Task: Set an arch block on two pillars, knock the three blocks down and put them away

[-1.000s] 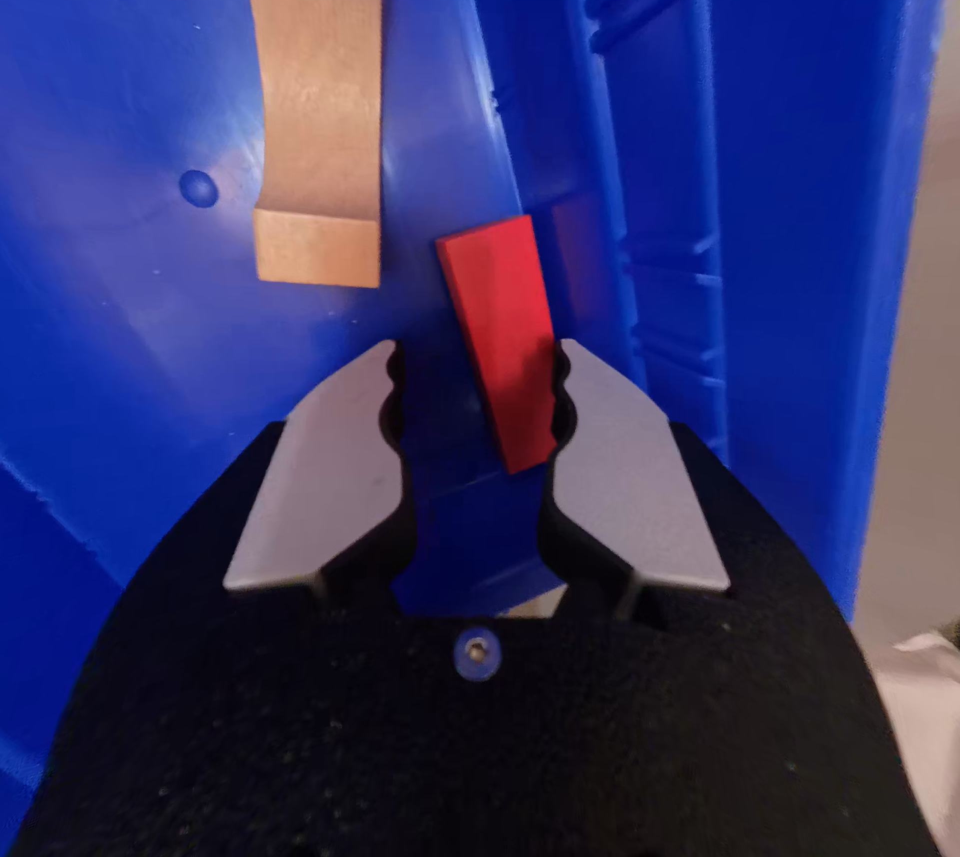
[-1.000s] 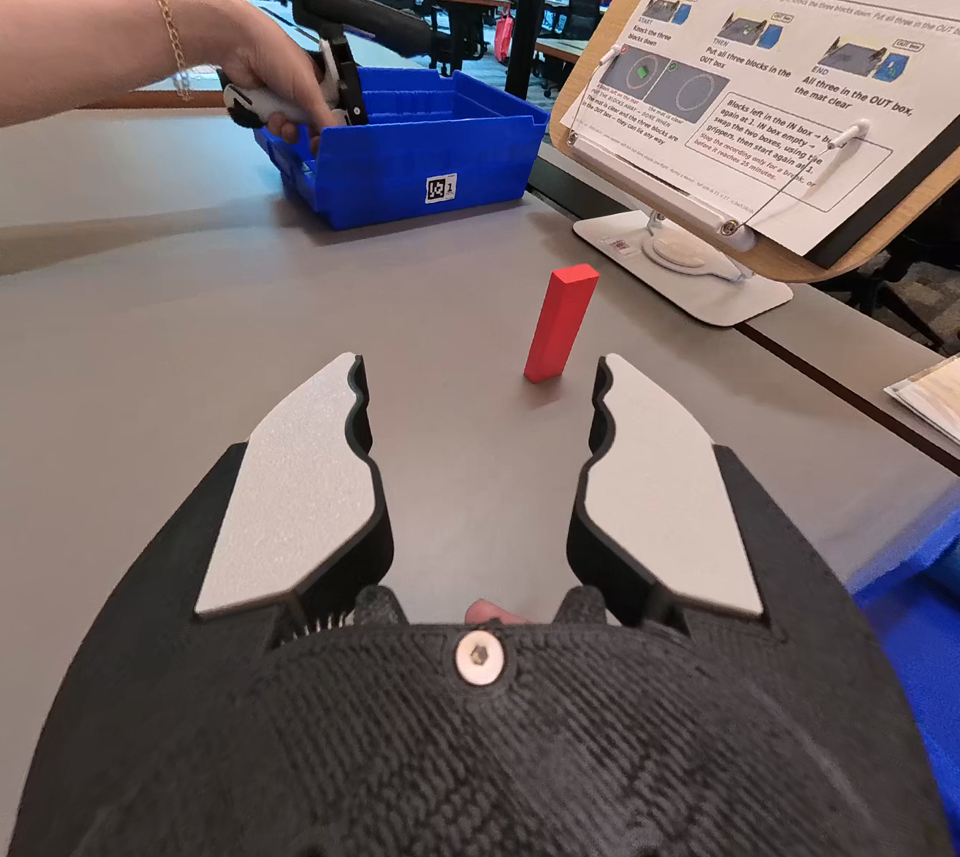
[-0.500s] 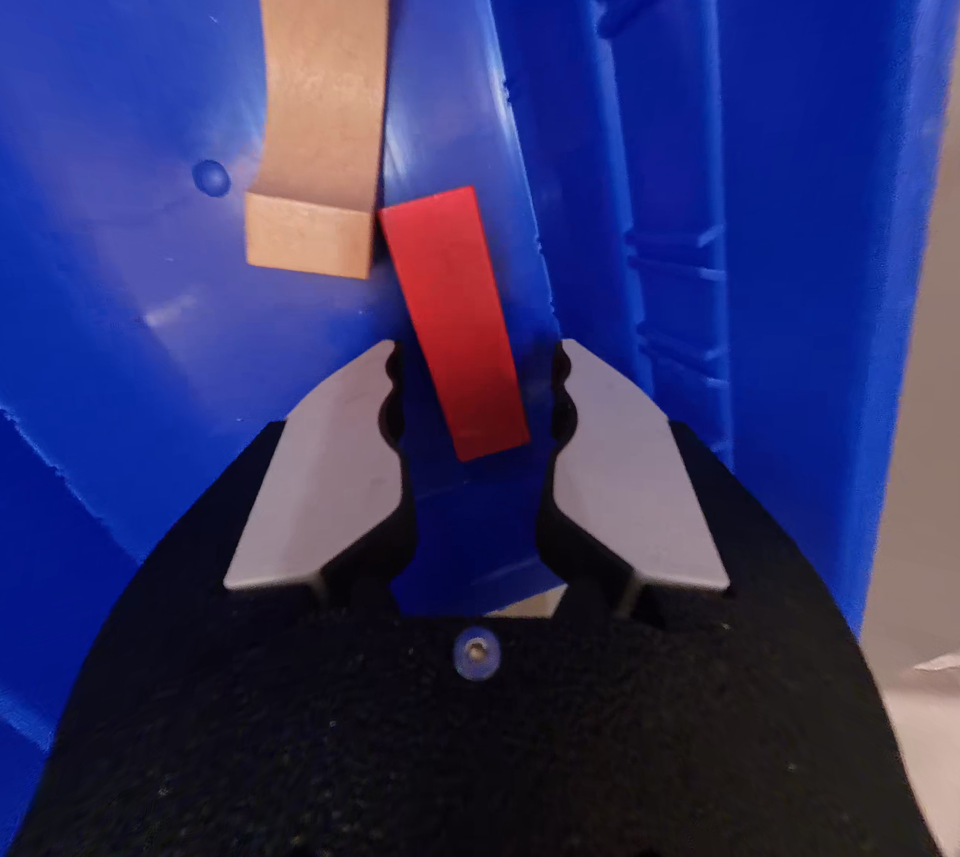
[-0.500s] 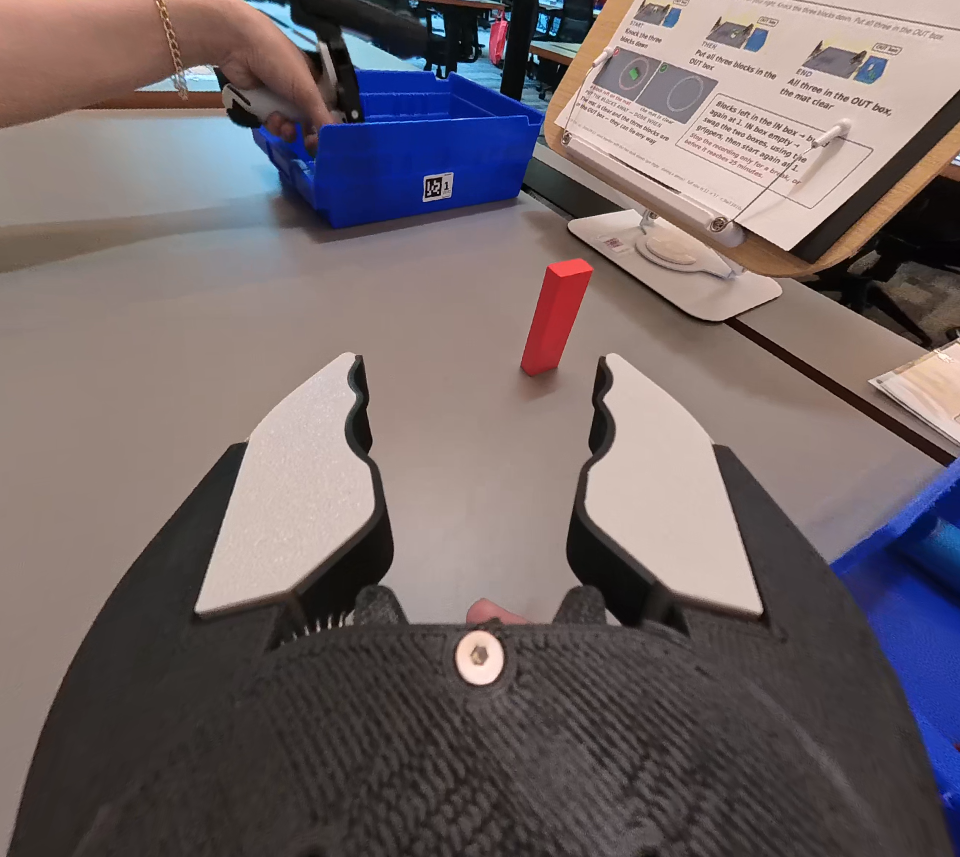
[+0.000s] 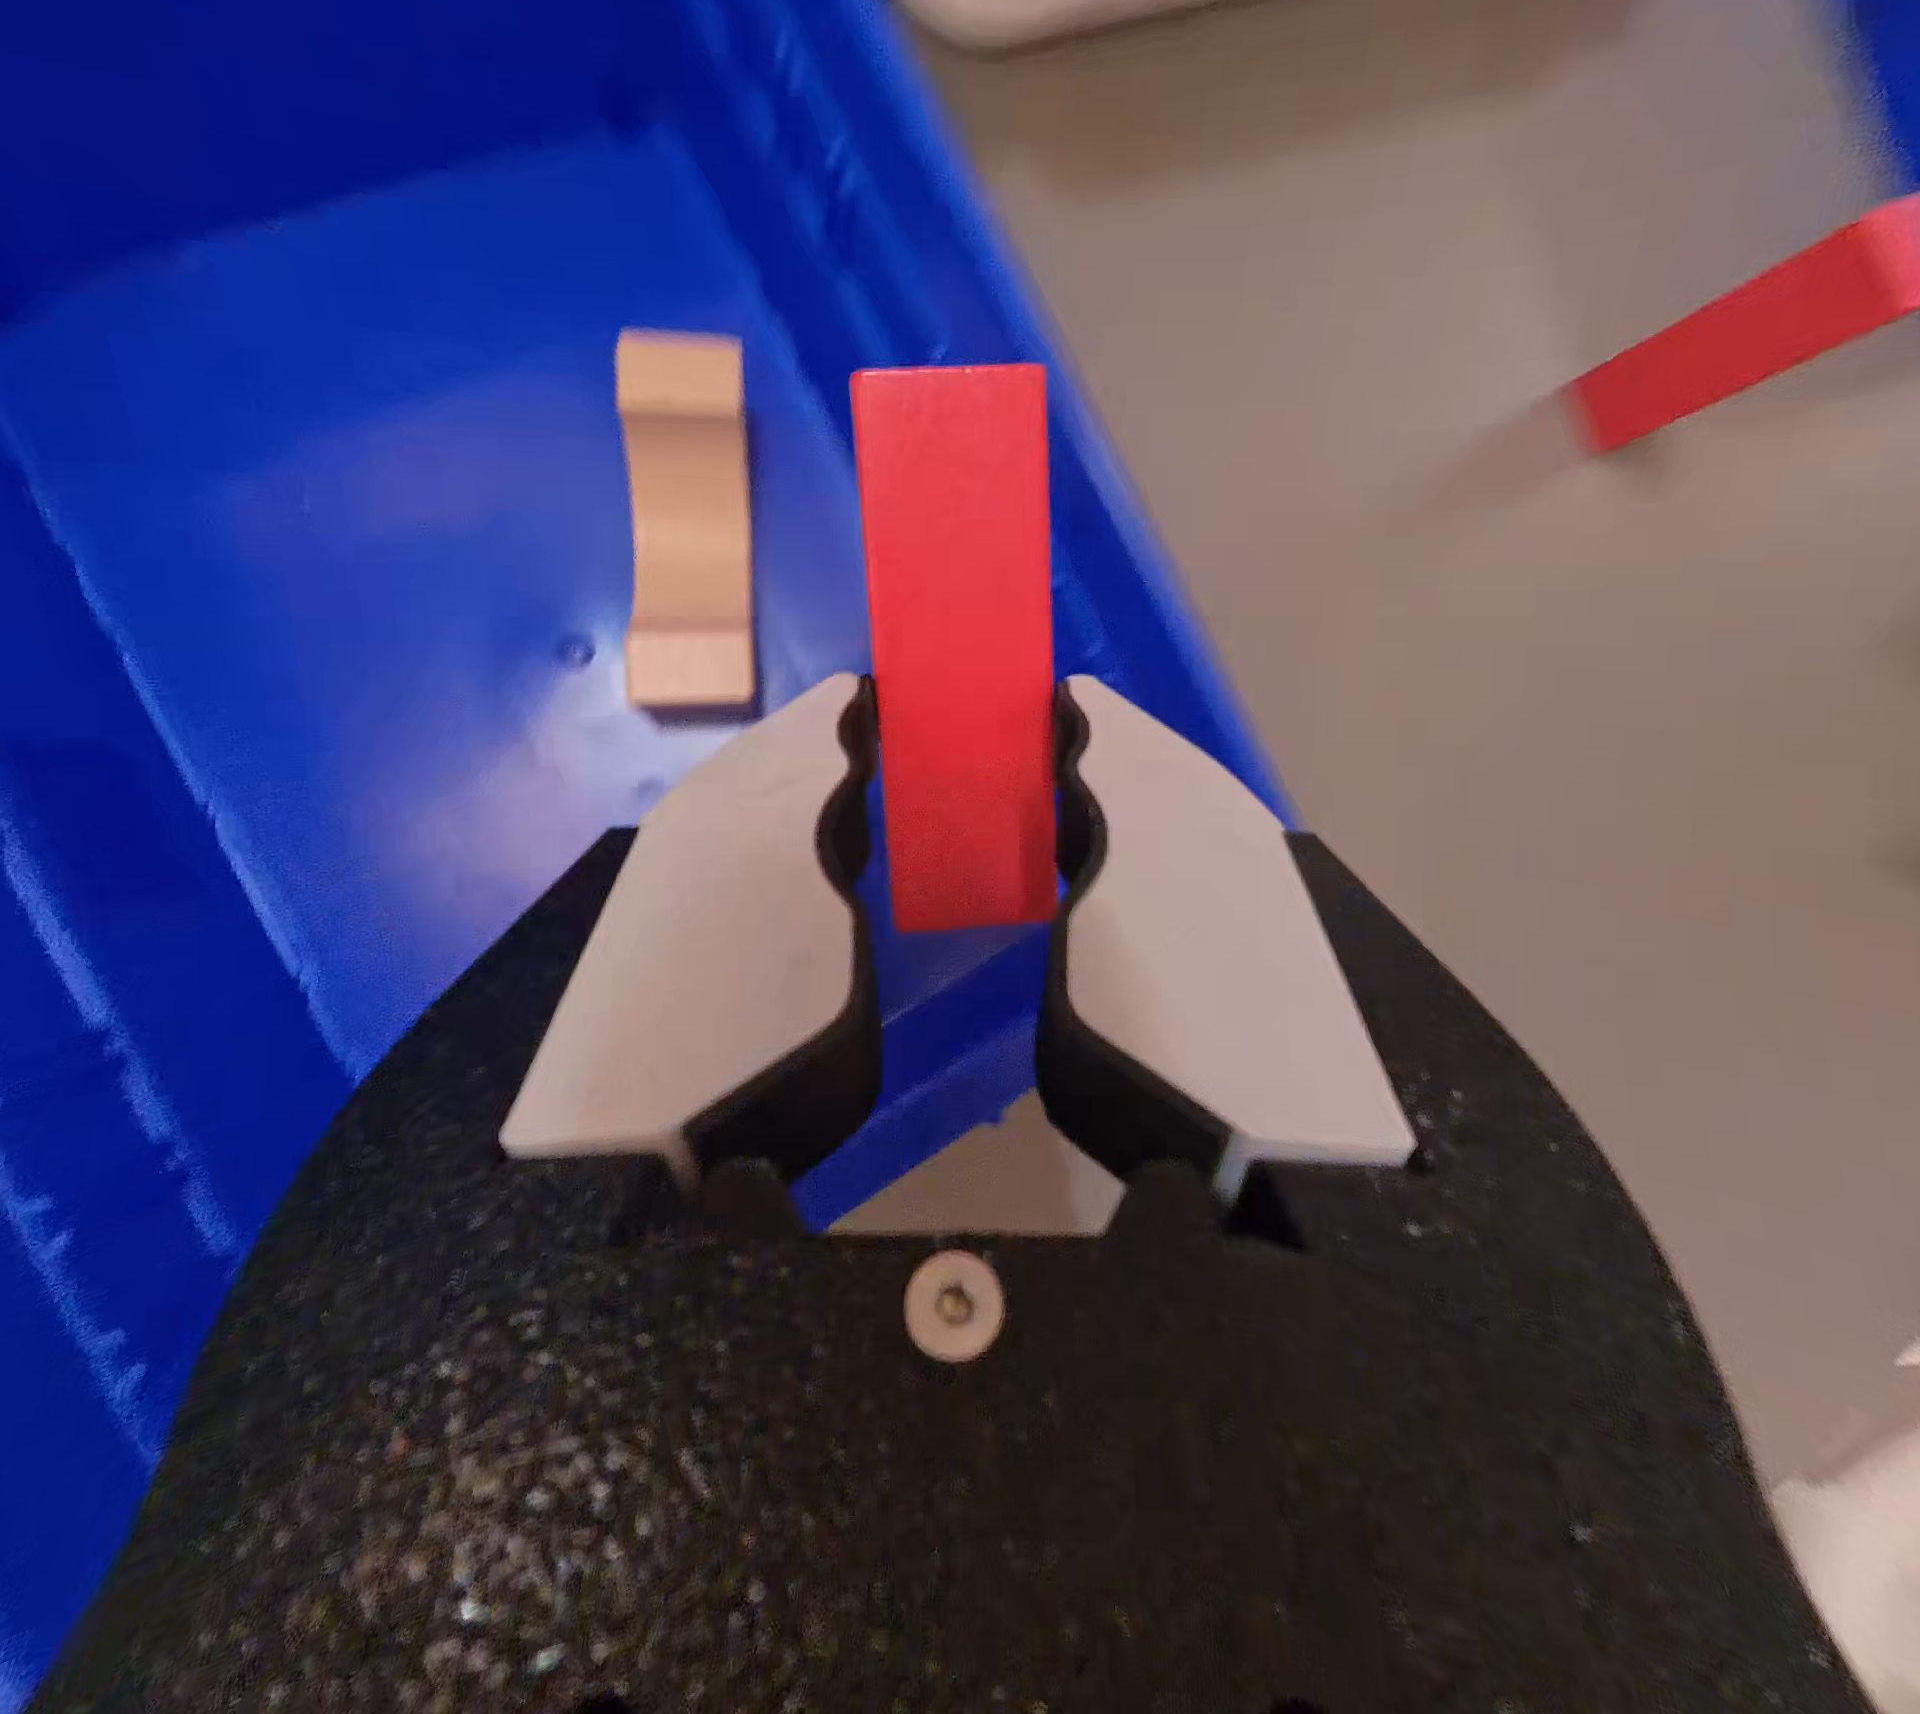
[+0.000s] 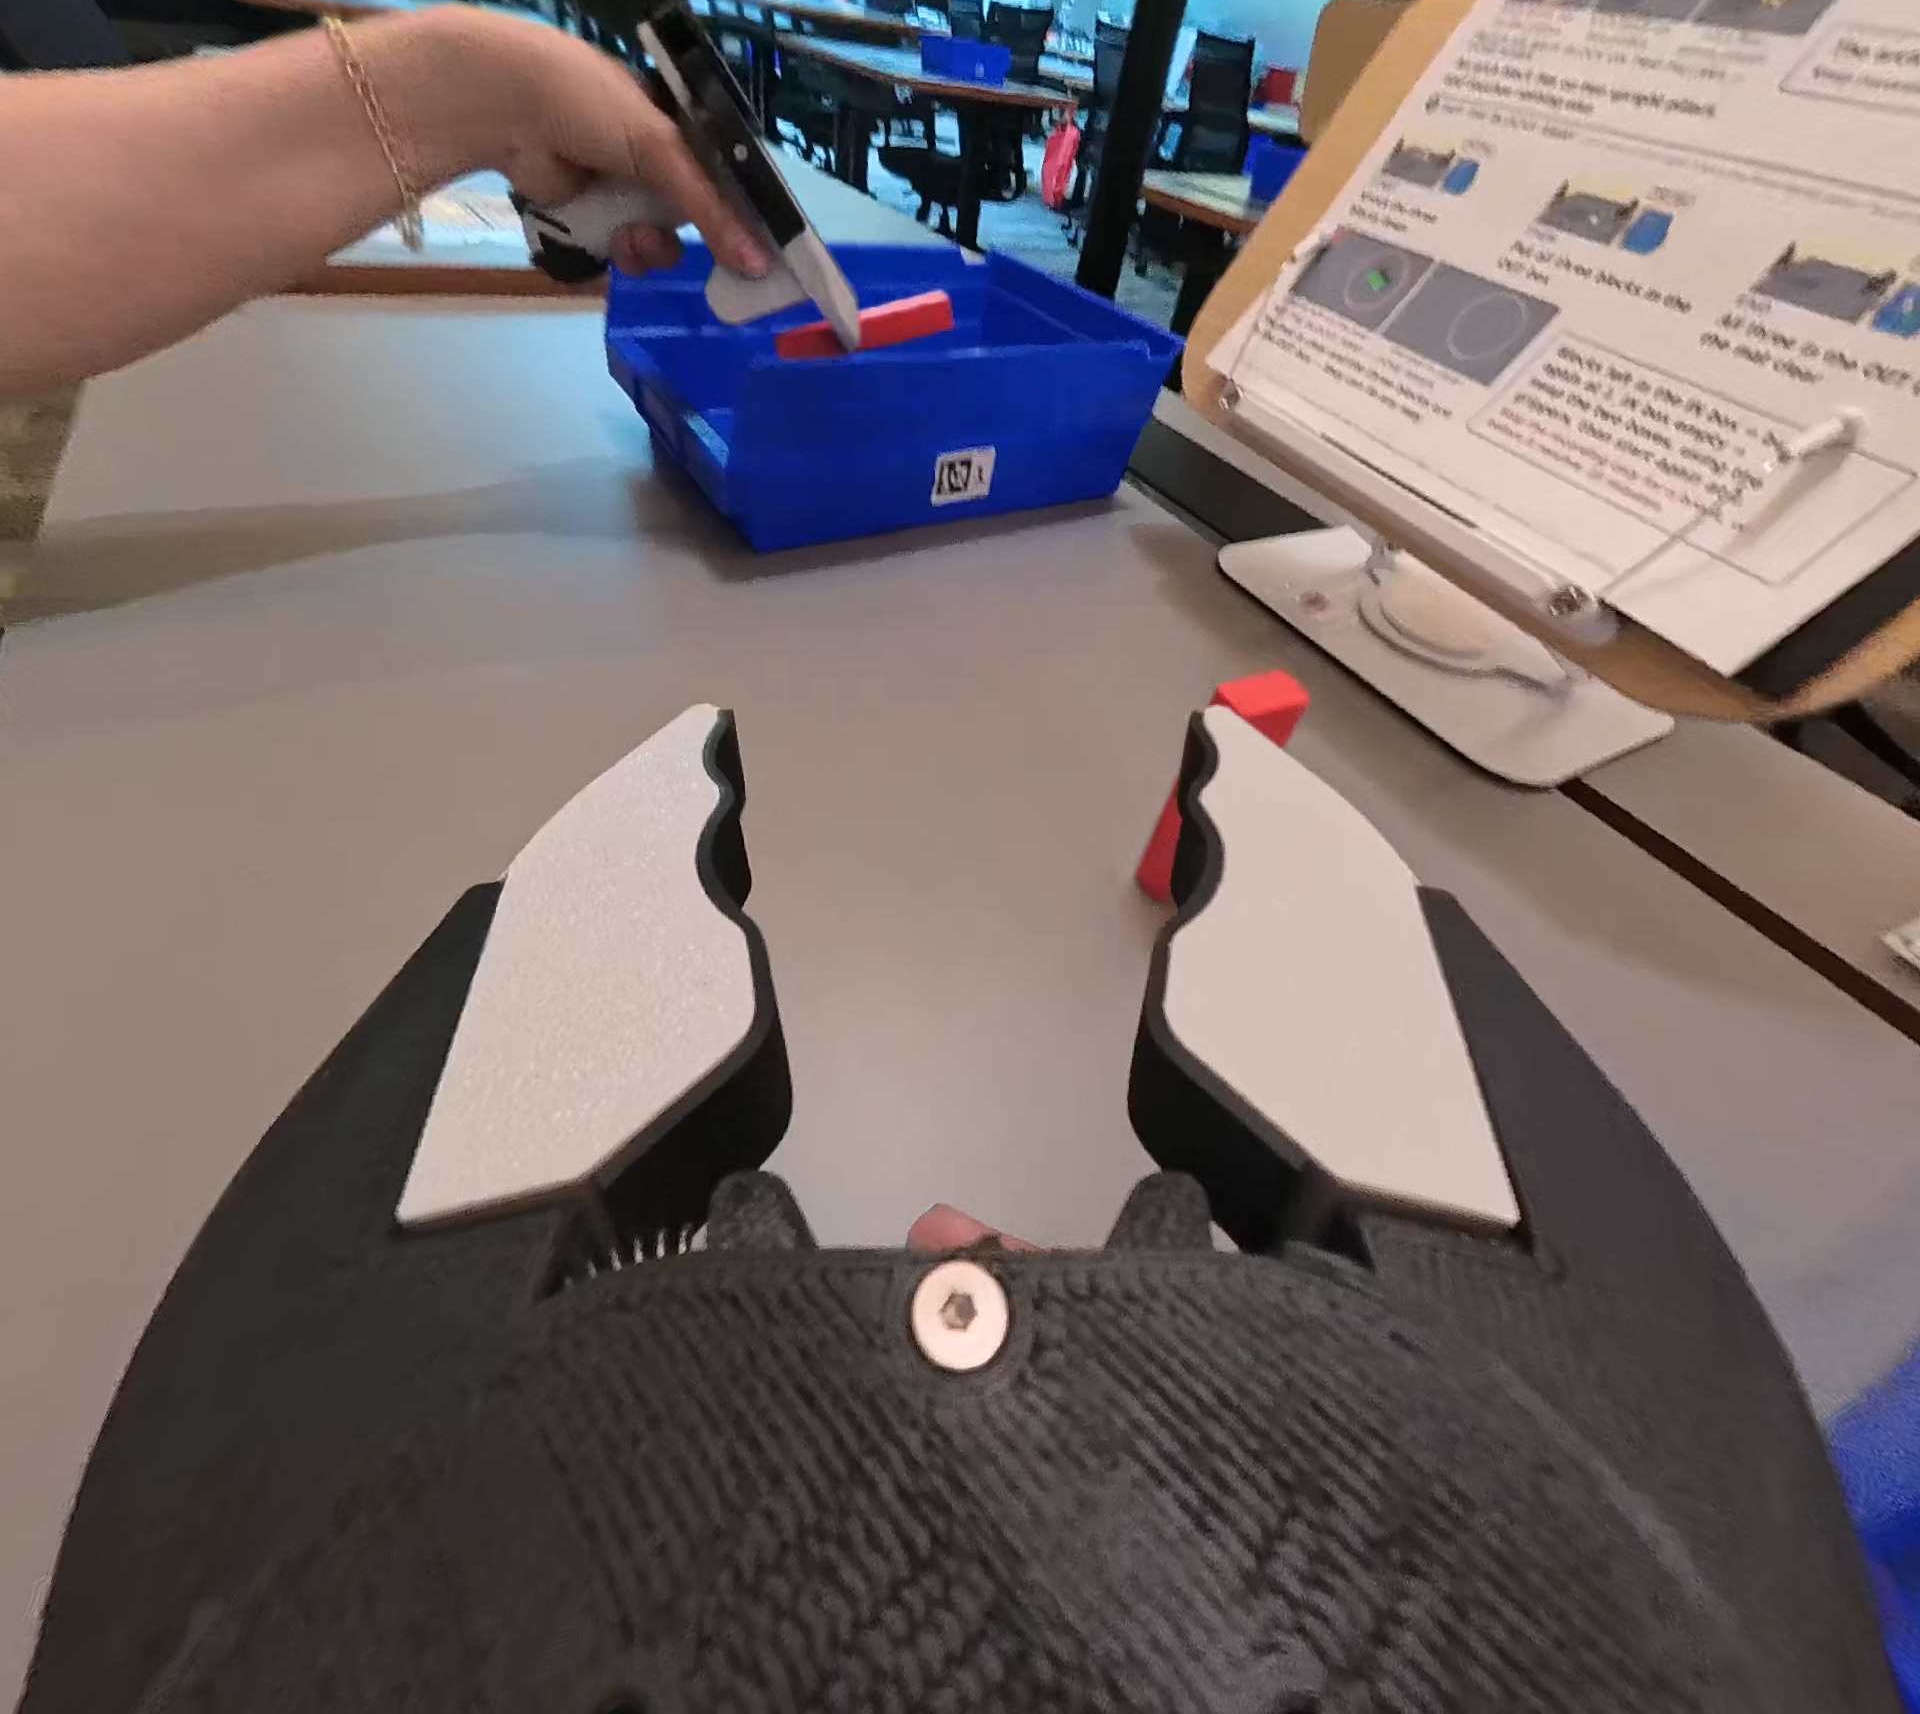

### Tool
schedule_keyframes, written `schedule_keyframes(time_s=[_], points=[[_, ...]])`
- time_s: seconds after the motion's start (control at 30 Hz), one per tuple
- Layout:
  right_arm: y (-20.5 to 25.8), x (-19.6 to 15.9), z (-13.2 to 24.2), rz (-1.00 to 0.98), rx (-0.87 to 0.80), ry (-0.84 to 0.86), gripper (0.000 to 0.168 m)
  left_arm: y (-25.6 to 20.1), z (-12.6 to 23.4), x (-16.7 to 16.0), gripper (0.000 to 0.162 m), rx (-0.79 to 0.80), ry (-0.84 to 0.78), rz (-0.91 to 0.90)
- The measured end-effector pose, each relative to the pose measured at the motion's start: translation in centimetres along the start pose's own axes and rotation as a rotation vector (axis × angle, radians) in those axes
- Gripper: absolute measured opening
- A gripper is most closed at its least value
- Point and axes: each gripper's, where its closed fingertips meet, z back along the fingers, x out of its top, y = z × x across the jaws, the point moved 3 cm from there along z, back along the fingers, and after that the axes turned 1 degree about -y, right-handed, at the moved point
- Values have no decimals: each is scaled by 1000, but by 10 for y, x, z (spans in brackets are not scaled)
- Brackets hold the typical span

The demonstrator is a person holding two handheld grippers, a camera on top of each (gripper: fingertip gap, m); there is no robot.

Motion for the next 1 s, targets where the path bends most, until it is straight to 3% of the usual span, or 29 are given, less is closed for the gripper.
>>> schedule_keyframes(time_s=[0.27,0.47,0.7,0.87,1.0], points=[[35,42,-65,-97,145,-176,74,-110,75,43,32,-477,-593,-166],[64,72,-101,-145,271,-255,73,-189,94,39,31,-853,-843,-257],[60,84,-99,-190,323,-310,60,-232,81,20,31,-1029,-852,-376],[55,80,-96,-165,313,-293,38,-246,70,17,31,-1052,-825,-417],[51,74,-94,-158,327,-259,34,-250,61,17,31,-1050,-803,-423]])
